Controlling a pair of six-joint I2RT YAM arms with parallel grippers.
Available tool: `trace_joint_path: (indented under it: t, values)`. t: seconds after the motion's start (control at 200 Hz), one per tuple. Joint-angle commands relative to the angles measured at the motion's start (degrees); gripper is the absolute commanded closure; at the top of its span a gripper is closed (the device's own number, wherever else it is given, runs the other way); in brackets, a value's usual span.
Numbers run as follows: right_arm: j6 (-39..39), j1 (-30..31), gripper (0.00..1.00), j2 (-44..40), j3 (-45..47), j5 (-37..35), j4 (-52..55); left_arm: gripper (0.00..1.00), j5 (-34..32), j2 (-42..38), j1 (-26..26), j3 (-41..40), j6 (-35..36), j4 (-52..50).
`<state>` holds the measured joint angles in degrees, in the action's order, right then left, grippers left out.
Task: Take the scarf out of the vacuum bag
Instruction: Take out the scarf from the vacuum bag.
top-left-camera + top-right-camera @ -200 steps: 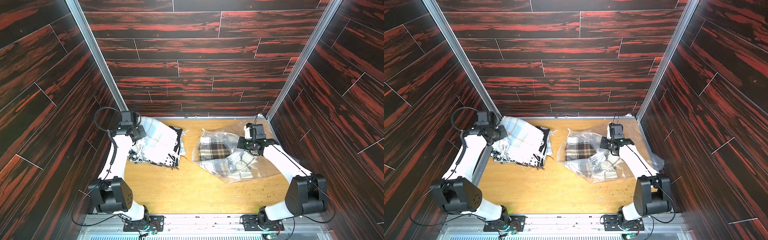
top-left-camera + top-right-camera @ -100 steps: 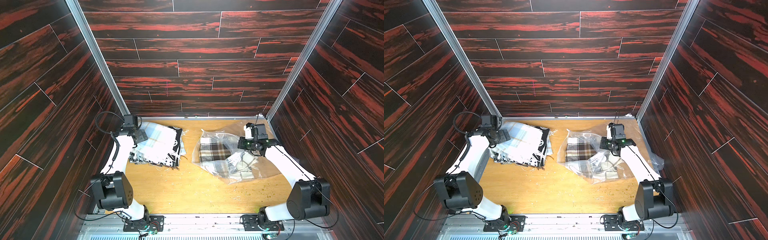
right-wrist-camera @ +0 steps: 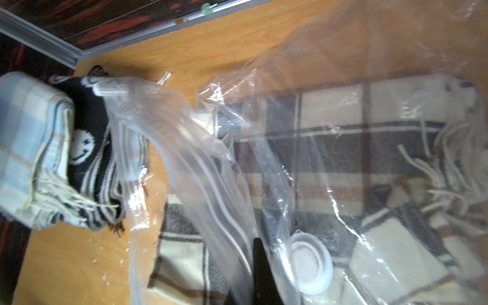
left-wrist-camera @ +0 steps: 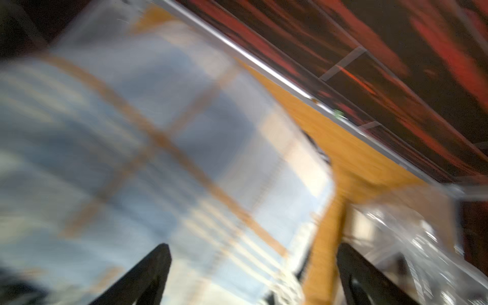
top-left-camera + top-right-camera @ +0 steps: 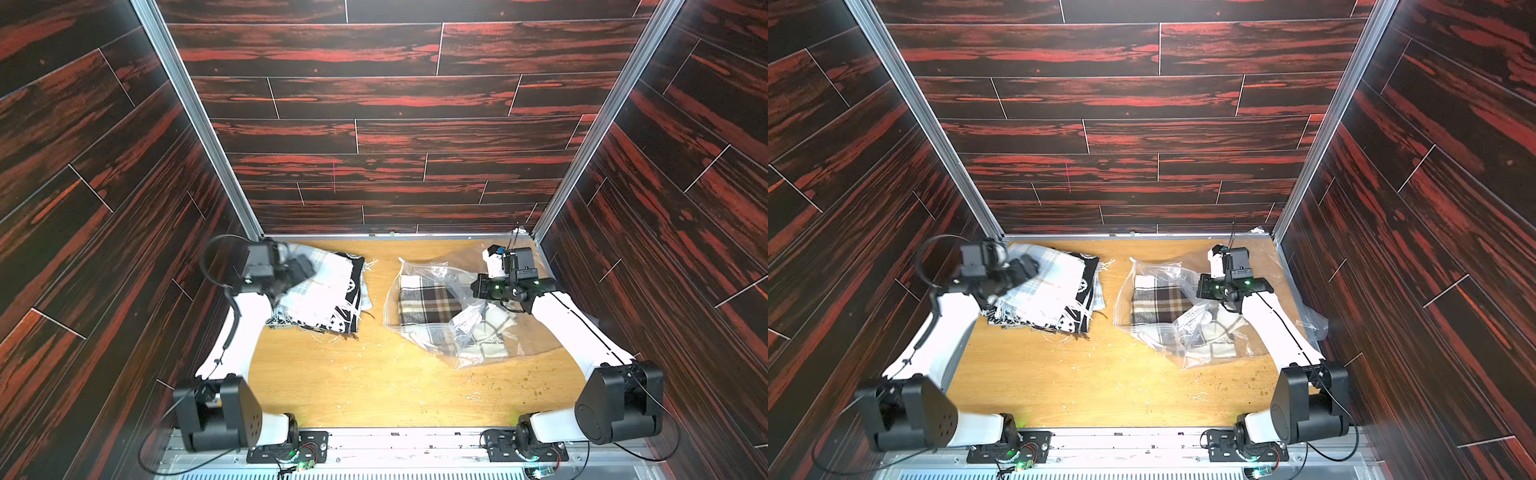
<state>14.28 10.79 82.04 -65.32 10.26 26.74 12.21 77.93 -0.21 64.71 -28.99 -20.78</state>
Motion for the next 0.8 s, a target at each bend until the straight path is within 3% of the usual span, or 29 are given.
trace_joint_path:
  t: [0.0,0.18,0.401,0.792]
  values:
    - [-1.27,0.64,1.00,-1.08,-1.48,5.85,0.51,0.00,5.24,-1.59,-5.96,-3.79,-5.45,9.25]
    - [-2.41,2.28,1.00,-1.48,-1.30,9.25,0.42,0.01,5.40,1.71,-15.46,-6.67,-8.03,16.18]
    - [-2.99,3.93,1.00,-2.03,-1.48,13.46,1.13,0.02,6.99,7.13,-23.60,-5.81,-10.42,23.42]
    - [-3.91,6.17,1.00,-2.92,-1.74,13.91,2.93,0.10,9.89,17.94,-30.61,-4.95,-11.35,26.25]
